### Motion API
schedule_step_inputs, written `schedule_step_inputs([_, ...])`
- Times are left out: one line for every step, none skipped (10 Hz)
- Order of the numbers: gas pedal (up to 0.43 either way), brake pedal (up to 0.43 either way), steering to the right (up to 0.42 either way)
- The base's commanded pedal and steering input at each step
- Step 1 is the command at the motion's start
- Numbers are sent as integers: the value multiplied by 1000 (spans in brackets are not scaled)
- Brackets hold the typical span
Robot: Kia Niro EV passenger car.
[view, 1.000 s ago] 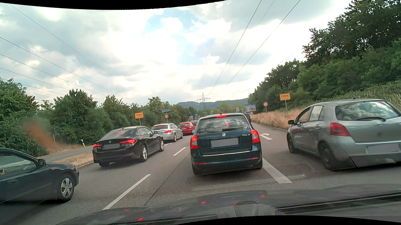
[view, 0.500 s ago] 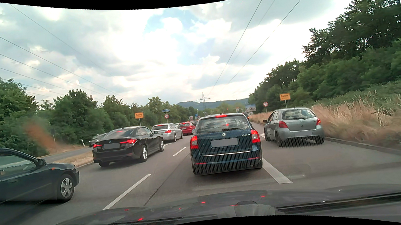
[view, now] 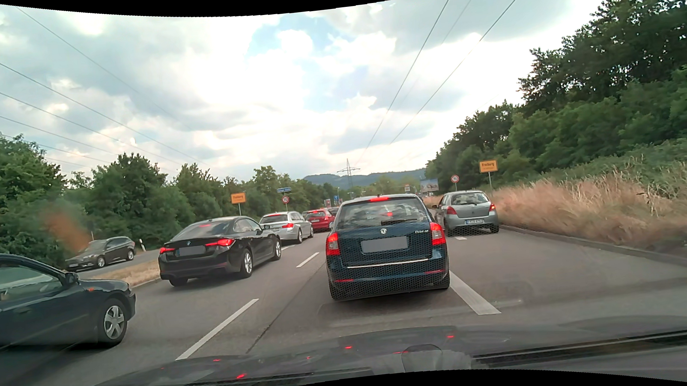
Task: Follow the waypoints while adhering to traffic rules and regulations
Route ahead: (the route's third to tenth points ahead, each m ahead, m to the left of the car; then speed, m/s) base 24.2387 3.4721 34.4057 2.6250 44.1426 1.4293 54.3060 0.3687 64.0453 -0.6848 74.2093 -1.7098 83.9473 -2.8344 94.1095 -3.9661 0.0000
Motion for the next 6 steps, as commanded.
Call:
schedule_step_inputs([0,287,3])
schedule_step_inputs([0,287,3])
schedule_step_inputs([0,287,3])
schedule_step_inputs([0,287,3])
schedule_step_inputs([0,287,3])
schedule_step_inputs([0,287,3])
